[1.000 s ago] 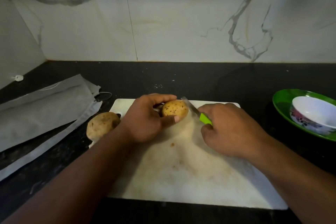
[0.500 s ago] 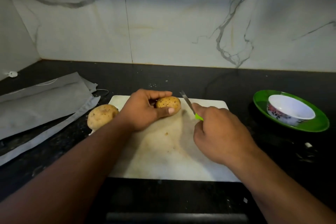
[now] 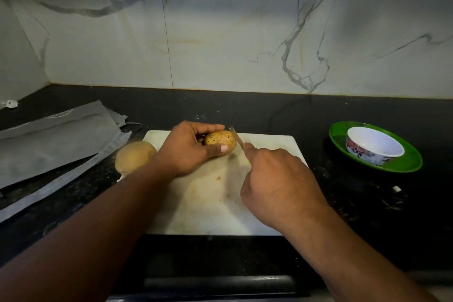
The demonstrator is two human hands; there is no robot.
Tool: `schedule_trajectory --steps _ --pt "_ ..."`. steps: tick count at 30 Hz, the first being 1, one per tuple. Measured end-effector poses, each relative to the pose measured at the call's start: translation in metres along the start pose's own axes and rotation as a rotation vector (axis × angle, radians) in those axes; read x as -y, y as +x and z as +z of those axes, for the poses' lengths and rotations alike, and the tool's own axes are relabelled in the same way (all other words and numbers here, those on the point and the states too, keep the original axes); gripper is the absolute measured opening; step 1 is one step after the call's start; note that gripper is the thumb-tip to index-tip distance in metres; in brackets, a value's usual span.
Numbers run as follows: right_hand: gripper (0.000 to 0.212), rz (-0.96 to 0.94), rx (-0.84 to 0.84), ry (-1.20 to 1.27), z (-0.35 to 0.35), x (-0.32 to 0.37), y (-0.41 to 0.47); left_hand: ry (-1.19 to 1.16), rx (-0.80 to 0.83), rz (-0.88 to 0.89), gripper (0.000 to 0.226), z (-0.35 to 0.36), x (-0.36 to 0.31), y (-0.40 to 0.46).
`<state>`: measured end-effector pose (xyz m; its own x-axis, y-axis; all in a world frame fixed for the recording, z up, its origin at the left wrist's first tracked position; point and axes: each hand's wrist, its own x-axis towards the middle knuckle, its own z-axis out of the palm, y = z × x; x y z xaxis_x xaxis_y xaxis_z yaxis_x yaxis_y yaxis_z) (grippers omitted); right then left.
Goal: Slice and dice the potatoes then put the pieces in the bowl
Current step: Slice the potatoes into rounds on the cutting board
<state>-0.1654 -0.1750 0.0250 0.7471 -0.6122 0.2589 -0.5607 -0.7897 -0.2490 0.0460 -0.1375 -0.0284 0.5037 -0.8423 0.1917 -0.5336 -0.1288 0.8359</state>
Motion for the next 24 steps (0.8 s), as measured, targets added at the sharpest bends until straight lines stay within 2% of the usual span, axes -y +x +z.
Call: schedule_trajectory --steps 10,24 --pt "0.060 0.017 0.012 0.004 0.006 0.001 0.001 0.017 0.008 0.003 0.053 0.000 0.000 0.001" --pt "0.047 0.061 0.016 -0.036 0.021 0.006 0.024 0.059 0.004 0.029 0.050 -0.001 0.000 0.004"
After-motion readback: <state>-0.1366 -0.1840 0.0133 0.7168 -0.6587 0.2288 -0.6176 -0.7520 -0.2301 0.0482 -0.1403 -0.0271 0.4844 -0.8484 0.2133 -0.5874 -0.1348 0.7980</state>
